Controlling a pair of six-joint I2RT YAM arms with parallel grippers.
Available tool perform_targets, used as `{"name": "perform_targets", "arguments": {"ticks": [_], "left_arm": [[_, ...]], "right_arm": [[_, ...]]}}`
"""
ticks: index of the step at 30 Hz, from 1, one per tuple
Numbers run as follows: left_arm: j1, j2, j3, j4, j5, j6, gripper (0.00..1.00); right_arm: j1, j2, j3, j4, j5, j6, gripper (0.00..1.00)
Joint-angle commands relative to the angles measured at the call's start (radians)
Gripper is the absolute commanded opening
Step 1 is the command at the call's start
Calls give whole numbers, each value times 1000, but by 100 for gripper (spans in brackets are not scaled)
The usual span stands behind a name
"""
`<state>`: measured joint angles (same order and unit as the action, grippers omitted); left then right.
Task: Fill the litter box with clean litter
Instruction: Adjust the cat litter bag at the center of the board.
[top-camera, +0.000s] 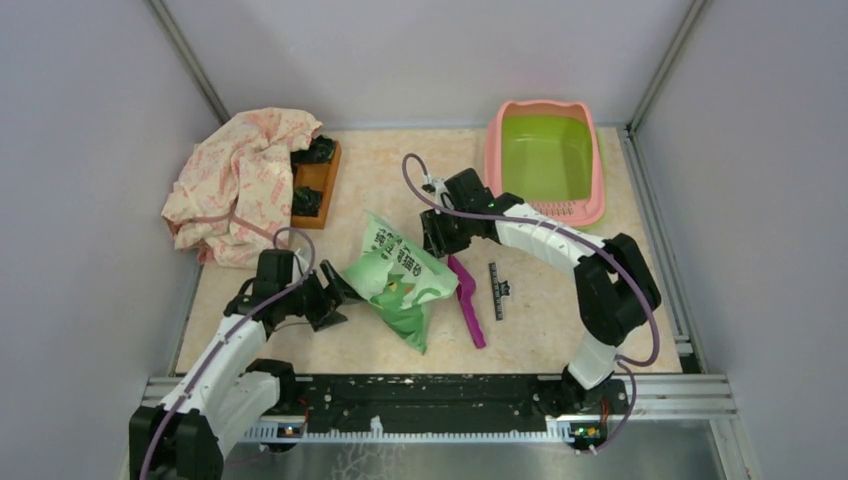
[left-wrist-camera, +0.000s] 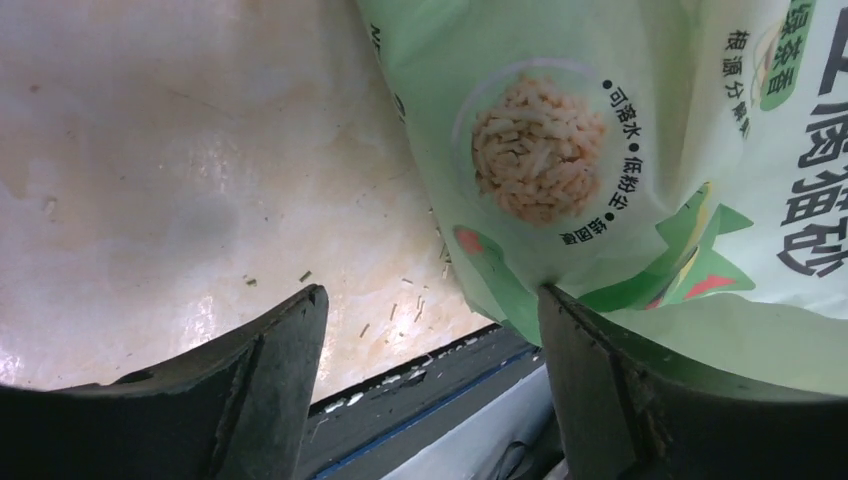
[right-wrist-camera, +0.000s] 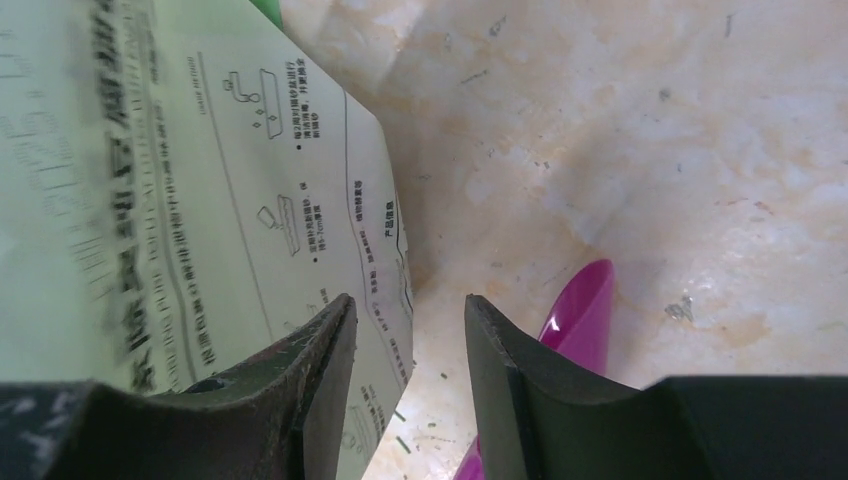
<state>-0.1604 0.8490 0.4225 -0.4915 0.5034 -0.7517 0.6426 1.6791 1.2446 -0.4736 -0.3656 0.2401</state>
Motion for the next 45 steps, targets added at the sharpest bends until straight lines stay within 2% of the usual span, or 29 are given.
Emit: {"name": "perform_targets", "arguments": {"ticks": [1,3,5,6,9,23,33,39,45], "left_arm": [[-26,8,-40,149,-29,-86,73],[-31,32,-57,199,-26,-102,58],[-33,74,-57,229,-27,-105,50],[-33,95,-53,241,-31,-103,49],[-33,151,-30,282,-53,-104,48],[-44,446,156,450,-70,-97,47],[-107,598,293,484,-63,-92,49],[-135,668,352,528,-65,-92,49],[-146,755,446,534,-81,-69,49]], "right_arm": [[19,33,2,81,-37,21,42],[27,42,-10,90,-37,24,37],[43,46,-27,97,-36,25,32],[51,43,-35,99,-35,25,30],[81,31,-67,103,-27,30,26],[144,-200,-321,174,-27,132,21],[245,-350,-450,214,5,247,21],[316,-381,-540,338,37,342,21],[361,-389,-632,619,107,459,22]]}}
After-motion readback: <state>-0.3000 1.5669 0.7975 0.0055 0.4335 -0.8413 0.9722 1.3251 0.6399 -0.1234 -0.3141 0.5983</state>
